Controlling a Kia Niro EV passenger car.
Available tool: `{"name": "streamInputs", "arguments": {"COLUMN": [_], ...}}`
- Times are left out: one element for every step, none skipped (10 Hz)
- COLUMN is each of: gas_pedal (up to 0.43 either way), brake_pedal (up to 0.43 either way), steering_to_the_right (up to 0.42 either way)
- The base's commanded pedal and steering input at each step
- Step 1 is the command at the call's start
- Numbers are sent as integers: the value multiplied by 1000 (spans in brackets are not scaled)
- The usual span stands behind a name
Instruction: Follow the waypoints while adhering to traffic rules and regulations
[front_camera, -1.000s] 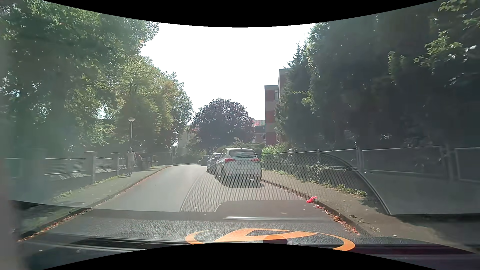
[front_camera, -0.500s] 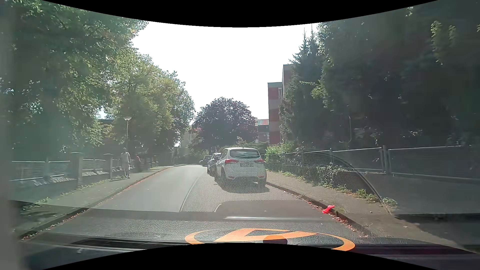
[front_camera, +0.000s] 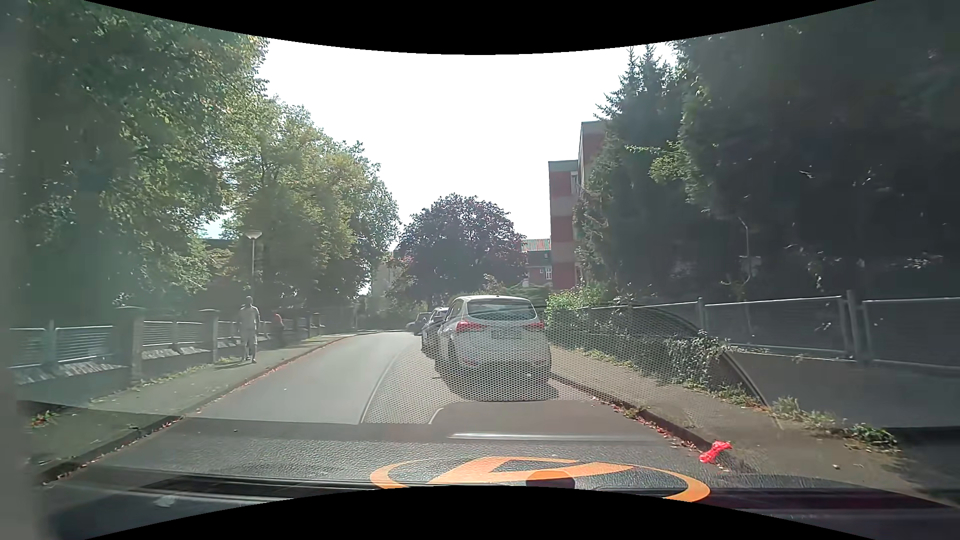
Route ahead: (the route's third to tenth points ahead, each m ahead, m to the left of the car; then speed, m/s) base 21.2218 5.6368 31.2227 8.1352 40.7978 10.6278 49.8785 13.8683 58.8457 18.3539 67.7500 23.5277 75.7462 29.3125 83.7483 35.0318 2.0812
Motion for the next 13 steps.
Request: {"name": "streamInputs", "arguments": {"gas_pedal": [47, 59, 98, 110, 110, 110, 110, 110, 110, 110, 130, 138, 150], "brake_pedal": [0, 0, 0, 0, 0, 0, 0, 0, 0, 0, 0, 0, 0], "steering_to_the_right": [-164, -186, -203, -225, -247, -280, -322, -373, -402, -410, -410, -410, -410]}}
